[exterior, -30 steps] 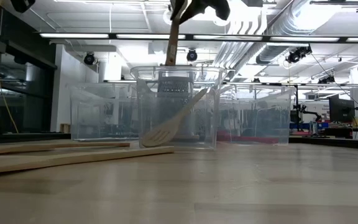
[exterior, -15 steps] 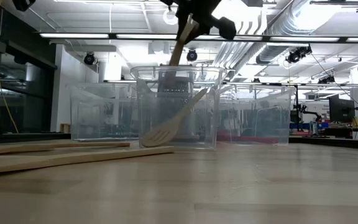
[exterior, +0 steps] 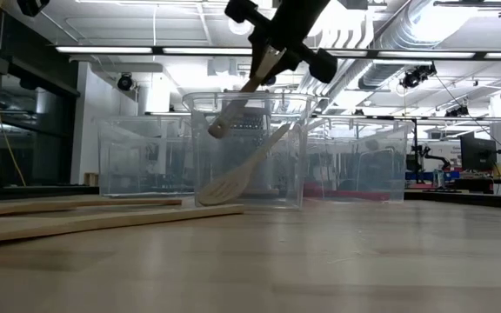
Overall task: Pick & Place Kitchen Items
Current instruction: Put the brown serving spoon into the middle transparent bin
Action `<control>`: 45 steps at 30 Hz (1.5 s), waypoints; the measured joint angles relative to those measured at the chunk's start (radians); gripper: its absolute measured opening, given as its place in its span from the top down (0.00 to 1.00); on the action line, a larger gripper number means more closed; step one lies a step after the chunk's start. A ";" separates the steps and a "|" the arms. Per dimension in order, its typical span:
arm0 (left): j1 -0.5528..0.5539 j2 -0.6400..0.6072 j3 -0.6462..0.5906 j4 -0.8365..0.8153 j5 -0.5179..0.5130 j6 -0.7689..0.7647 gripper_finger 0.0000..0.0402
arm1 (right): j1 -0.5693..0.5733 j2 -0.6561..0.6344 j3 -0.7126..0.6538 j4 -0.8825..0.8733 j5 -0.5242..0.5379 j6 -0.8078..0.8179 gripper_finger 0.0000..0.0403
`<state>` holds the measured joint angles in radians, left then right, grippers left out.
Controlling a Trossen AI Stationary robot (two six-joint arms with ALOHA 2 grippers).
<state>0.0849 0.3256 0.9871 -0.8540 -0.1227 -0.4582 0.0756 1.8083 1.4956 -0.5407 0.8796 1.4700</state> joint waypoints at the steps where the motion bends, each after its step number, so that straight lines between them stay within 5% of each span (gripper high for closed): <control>1: 0.000 0.000 0.000 0.000 0.000 0.000 0.78 | -0.001 0.000 -0.001 -0.001 -0.005 0.000 0.84; 9: 0.000 0.000 0.000 -0.001 -0.003 0.008 0.78 | -0.011 0.000 -0.002 -0.004 -0.032 -0.031 0.70; 19: 0.000 0.000 0.000 -0.013 -0.002 0.063 0.78 | -0.011 -0.005 -0.002 -0.002 -0.045 -0.068 0.68; 29: 0.000 0.023 0.001 -0.014 -0.069 0.120 0.77 | -0.024 -0.139 -0.002 -0.010 -0.073 -0.372 0.68; 39: 0.000 0.220 0.000 -0.144 -0.147 0.073 0.49 | -0.170 -0.350 -0.002 -0.324 -0.209 -0.462 0.67; 45: 0.000 0.386 0.001 -0.220 -0.157 0.000 0.43 | -0.245 -0.466 -0.002 -0.390 -0.273 -0.763 0.67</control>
<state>0.0849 0.7114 0.9878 -1.0745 -0.2794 -0.4583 -0.1692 1.3422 1.4940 -0.9311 0.6065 0.7071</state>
